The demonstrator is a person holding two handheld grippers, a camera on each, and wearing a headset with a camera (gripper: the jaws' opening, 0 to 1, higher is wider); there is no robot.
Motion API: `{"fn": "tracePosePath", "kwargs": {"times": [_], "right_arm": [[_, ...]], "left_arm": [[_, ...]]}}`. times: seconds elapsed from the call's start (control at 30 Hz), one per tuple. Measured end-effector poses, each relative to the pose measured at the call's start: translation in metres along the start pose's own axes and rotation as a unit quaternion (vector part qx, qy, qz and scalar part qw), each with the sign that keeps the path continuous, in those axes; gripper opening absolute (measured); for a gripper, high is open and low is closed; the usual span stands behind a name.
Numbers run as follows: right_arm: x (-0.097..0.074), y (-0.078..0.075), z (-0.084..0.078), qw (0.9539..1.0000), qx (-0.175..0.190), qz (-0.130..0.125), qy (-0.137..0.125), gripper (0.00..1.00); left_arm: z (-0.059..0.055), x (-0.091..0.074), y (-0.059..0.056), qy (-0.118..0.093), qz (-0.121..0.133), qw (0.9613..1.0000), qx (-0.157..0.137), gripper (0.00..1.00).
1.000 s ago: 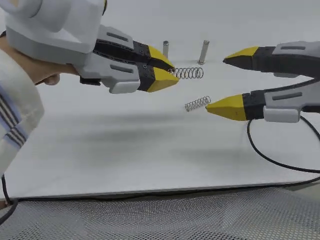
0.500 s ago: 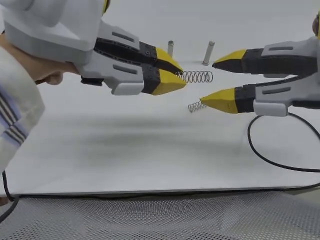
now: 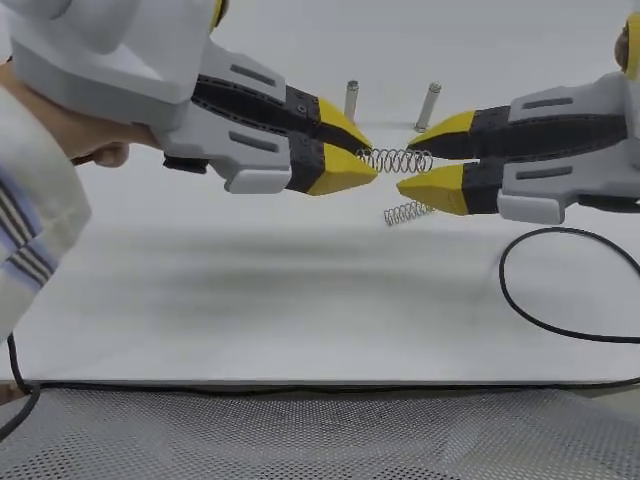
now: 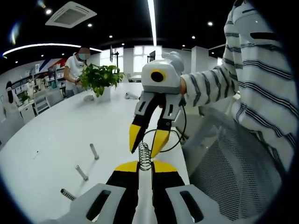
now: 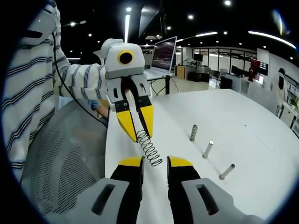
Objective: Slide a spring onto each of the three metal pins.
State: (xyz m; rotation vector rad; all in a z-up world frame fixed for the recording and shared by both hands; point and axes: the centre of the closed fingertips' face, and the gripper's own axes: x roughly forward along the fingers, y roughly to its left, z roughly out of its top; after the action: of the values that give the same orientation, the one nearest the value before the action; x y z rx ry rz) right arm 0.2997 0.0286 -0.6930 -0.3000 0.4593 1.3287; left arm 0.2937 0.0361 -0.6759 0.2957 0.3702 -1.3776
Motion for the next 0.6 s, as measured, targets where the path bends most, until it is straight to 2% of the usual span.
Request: {"fn": "tracePosePath", "kwargs": {"times": [0.1,0.6], "right_arm": [[-0.0007,0.0020,-0.0013,1.0000,-0.001,0.006,0.004,0.11],[0.0012,0.0100,-0.0070,0.9989,-0.023,0.029,0.028,0.09]], "left_arm": [[-0.0007,-0.0002,-0.0006,0.001,-0.001,1.0000,-0.003,0.02],[-0.0039,-0.0006,-0.0100,0.001,-0.012,0.9997,-0.022,0.02]]}}
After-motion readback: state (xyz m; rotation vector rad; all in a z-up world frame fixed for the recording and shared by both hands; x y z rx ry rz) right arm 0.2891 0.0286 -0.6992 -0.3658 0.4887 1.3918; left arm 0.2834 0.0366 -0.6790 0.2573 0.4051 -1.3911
